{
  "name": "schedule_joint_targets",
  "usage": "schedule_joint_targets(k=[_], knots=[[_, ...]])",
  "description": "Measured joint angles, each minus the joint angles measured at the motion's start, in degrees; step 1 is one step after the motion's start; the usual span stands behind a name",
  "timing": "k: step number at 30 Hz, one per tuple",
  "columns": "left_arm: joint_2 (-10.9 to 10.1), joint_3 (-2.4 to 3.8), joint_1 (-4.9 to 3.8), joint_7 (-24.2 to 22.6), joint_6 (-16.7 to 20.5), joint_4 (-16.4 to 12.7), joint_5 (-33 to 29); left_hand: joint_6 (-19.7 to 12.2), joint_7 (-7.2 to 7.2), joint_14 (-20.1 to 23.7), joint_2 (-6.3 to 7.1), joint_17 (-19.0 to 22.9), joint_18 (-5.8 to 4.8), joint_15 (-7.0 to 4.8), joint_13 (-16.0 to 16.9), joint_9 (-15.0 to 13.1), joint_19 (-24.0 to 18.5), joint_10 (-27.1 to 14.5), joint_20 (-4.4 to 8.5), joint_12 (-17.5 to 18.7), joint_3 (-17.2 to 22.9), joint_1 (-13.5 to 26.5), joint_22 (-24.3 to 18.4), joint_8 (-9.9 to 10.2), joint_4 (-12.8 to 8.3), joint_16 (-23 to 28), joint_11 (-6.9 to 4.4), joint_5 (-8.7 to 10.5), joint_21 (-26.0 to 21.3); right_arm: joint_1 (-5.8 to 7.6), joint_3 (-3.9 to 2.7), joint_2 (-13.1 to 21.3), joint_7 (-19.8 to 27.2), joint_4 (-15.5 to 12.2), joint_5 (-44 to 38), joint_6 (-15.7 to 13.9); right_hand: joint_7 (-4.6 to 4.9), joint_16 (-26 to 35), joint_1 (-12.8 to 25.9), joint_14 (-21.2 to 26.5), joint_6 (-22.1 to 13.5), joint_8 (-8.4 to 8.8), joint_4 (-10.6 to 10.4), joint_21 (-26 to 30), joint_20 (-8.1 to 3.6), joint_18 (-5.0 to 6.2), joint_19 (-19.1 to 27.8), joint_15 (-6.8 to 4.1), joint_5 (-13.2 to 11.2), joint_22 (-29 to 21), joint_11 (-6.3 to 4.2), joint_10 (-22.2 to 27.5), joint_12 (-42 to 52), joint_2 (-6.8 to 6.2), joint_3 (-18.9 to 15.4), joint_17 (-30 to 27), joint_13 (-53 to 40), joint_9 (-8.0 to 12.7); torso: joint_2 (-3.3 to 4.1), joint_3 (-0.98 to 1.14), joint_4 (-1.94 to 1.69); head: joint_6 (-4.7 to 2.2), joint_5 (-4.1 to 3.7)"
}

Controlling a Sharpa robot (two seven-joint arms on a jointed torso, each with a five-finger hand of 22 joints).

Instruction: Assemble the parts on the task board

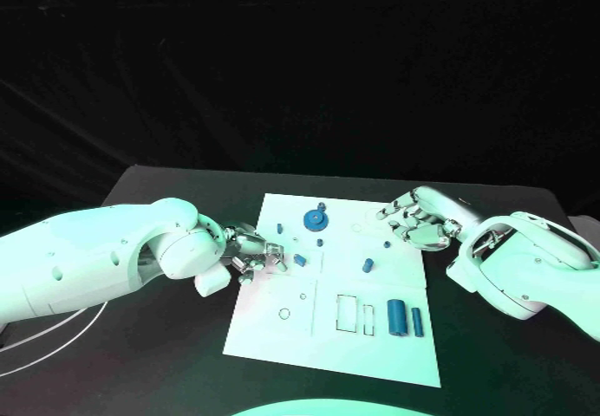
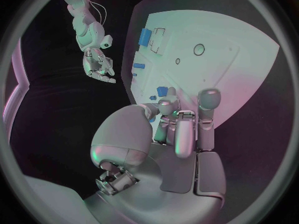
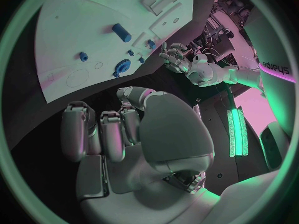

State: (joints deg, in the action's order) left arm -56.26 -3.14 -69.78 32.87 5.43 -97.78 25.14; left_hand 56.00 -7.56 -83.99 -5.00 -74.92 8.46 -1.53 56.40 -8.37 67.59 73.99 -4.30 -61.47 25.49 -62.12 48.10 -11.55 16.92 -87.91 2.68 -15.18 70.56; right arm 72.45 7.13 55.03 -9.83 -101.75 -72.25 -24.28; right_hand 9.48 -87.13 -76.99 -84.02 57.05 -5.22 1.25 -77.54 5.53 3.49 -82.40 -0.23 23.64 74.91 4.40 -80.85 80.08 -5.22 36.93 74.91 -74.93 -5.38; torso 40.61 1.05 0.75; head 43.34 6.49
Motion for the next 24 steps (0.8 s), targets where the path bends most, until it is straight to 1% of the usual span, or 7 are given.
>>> schedule_joint_targets(k=[4,6,7,10,14,18,24], knots=[[0.85,-0.02,0.05,0.01,0.47,0.37,-0.08,0.11,0.11,0.00,0.17,0.00,0.00,0.00,0.03,0.59,0.00,0.00,0.00,0.00,3.19,0.17,0.01,0.36,-0.02,-0.17,0.00,0.00,0.21,0.00,0.00,0.00,-0.02,-0.08,-0.10,-0.17,0.00,0.00,0.00,0.00,0.00,0.00,0.00,0.00,0.00,0.00,0.00,0.00,0.00,0.00,0.00,0.00,0.00,0.00,0.00,0.00,0.00,0.00,0.01,-0.01,0.04,0.05,-0.11],[1.18,-0.02,0.08,0.01,0.69,0.50,-0.08,0.40,0.00,0.00,0.56,0.00,0.00,0.00,0.03,0.90,0.00,0.00,0.00,0.00,5.05,0.56,0.06,0.41,-0.02,-0.17,0.00,0.00,0.21,0.00,0.00,0.00,-0.03,-0.11,-0.13,-0.22,0.00,0.00,0.02,0.00,0.00,0.00,0.00,0.00,0.00,0.00,0.00,0.00,0.00,0.00,0.00,0.00,0.00,-0.02,0.00,0.00,0.00,0.00,0.02,-0.01,0.04,0.09,-0.15],[1.33,-0.02,0.10,0.01,0.80,0.57,-0.08,0.40,0.00,0.00,0.70,0.00,0.00,0.00,0.03,1.10,0.00,0.00,0.00,0.00,6.20,0.70,0.06,0.41,-0.03,-0.17,0.00,0.00,0.21,0.00,0.00,0.00,-0.04,-0.12,-0.15,-0.25,0.00,0.00,0.23,0.00,0.00,0.00,0.00,0.00,0.00,0.00,0.00,0.00,0.00,0.00,0.00,0.00,0.00,-0.23,0.00,0.00,0.00,0.00,0.02,-0.01,0.04,0.10,-0.19],[1.79,-0.04,0.17,0.01,1.20,0.83,-0.09,0.40,0.01,0.00,1.07,0.01,0.00,0.00,0.02,1.41,0.00,0.00,0.00,0.00,8.10,1.07,0.06,0.64,-0.04,-0.17,0.00,0.00,0.21,0.00,-0.01,0.00,-0.06,-0.16,-0.19,-0.32,0.00,0.00,0.23,0.00,0.00,0.00,0.00,0.00,0.00,0.00,0.00,0.00,0.00,0.00,0.00,0.00,0.00,-0.23,0.00,0.00,0.01,0.00,0.02,-0.03,0.02,0.15,-0.26],[2.35,-0.05,0.21,0.01,1.72,1.36,-0.08,0.57,-0.16,0.00,1.53,0.01,0.00,0.00,0.02,1.64,0.00,0.00,0.00,0.00,9.39,1.53,0.05,0.64,-0.10,-0.17,0.00,0.00,0.45,0.01,-0.01,0.01,-0.08,-0.23,-0.24,-0.45,0.00,0.00,0.23,0.00,0.00,0.00,0.24,0.00,0.00,0.00,0.00,0.00,0.00,-0.01,0.00,0.00,0.00,-0.23,0.24,0.00,0.01,0.00,0.02,-0.04,-0.03,0.21,-0.30],[2.88,-0.05,0.24,0.01,2.18,1.90,-0.01,0.60,-0.20,0.00,1.53,0.01,0.00,0.00,0.02,1.70,-0.01,0.00,0.00,0.00,9.55,1.53,0.12,0.64,0.06,-0.17,0.00,0.00,0.45,0.01,-0.01,0.00,-0.08,-0.31,-0.29,-0.57,0.00,0.00,0.23,0.00,0.00,0.00,0.24,0.00,0.00,0.00,0.00,0.00,0.00,0.04,0.00,0.00,0.00,-0.23,0.24,0.00,0.01,0.00,0.02,-0.08,-0.04,0.23,-0.31],[3.62,-0.05,0.37,0.06,2.60,2.63,0.32,0.60,-0.20,0.00,1.53,0.01,0.00,0.00,0.02,1.69,-0.01,0.00,0.01,0.00,9.79,1.53,0.11,0.64,-0.18,-0.17,0.00,0.00,0.45,0.02,-0.01,-0.01,-0.08,-0.45,-0.35,-0.73,0.00,0.00,0.23,0.00,0.00,-0.01,0.24,0.00,0.00,0.00,0.00,0.00,0.00,0.04,0.00,0.00,0.00,-0.23,0.24,0.00,0.01,0.00,-0.01,-0.08,-0.04,0.30,-0.31]])
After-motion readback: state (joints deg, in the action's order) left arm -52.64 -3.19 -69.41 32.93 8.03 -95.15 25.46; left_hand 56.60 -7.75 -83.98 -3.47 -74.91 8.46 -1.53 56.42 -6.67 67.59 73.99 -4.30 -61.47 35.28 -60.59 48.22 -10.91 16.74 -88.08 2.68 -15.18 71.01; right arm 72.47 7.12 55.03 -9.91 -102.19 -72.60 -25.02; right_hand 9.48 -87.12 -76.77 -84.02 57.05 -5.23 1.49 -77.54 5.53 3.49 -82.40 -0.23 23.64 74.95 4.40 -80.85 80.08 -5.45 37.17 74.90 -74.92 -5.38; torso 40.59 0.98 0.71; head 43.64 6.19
